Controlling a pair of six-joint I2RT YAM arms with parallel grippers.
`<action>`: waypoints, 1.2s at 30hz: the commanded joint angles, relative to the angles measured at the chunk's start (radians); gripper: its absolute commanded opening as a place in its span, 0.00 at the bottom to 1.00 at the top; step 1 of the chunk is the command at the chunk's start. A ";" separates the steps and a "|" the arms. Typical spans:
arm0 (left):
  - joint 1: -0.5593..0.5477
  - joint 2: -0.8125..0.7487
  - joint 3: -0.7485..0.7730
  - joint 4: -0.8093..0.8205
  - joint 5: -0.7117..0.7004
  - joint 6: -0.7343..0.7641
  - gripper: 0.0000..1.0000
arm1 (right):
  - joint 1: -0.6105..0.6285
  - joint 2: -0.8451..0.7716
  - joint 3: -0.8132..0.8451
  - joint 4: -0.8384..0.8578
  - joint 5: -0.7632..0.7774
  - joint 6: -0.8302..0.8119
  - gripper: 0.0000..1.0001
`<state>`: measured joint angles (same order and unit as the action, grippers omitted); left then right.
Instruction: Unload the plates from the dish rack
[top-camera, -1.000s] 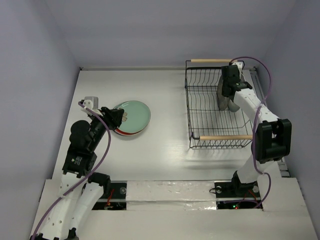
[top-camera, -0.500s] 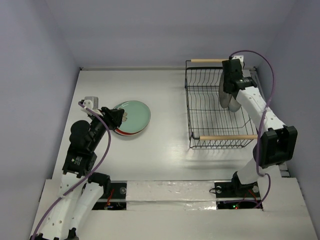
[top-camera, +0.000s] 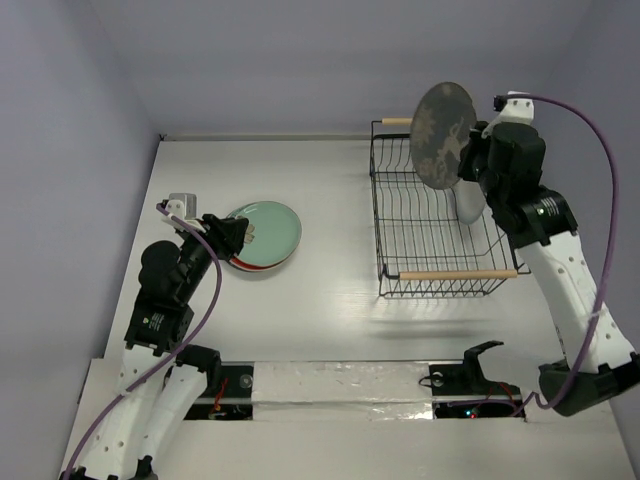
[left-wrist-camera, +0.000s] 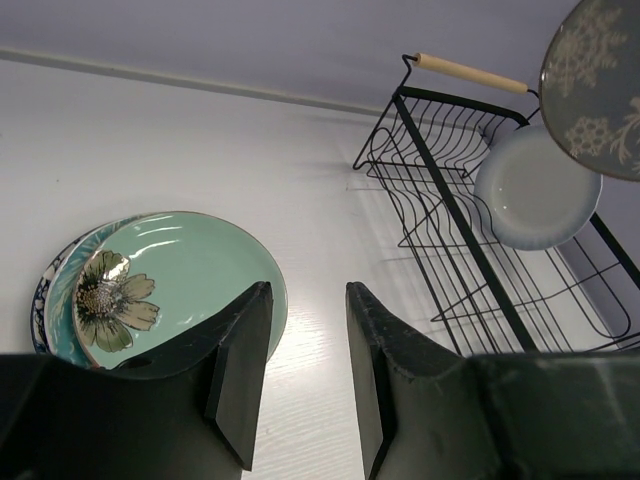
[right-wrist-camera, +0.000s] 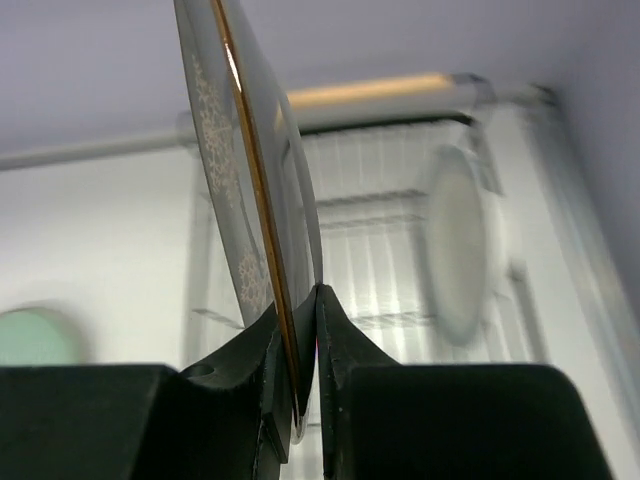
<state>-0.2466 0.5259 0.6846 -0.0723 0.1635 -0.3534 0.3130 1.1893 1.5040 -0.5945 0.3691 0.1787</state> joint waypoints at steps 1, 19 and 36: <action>0.004 -0.007 0.016 0.042 -0.001 0.001 0.33 | 0.070 -0.033 -0.028 0.301 -0.290 0.122 0.00; 0.004 -0.015 0.023 0.029 -0.030 0.001 0.50 | 0.385 0.559 -0.044 0.845 -0.679 0.584 0.00; 0.004 -0.020 0.016 0.037 -0.007 -0.001 0.50 | 0.414 0.803 -0.068 0.981 -0.719 0.742 0.00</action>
<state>-0.2466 0.5201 0.6846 -0.0757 0.1436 -0.3561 0.7208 2.0220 1.3800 0.1467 -0.2905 0.8612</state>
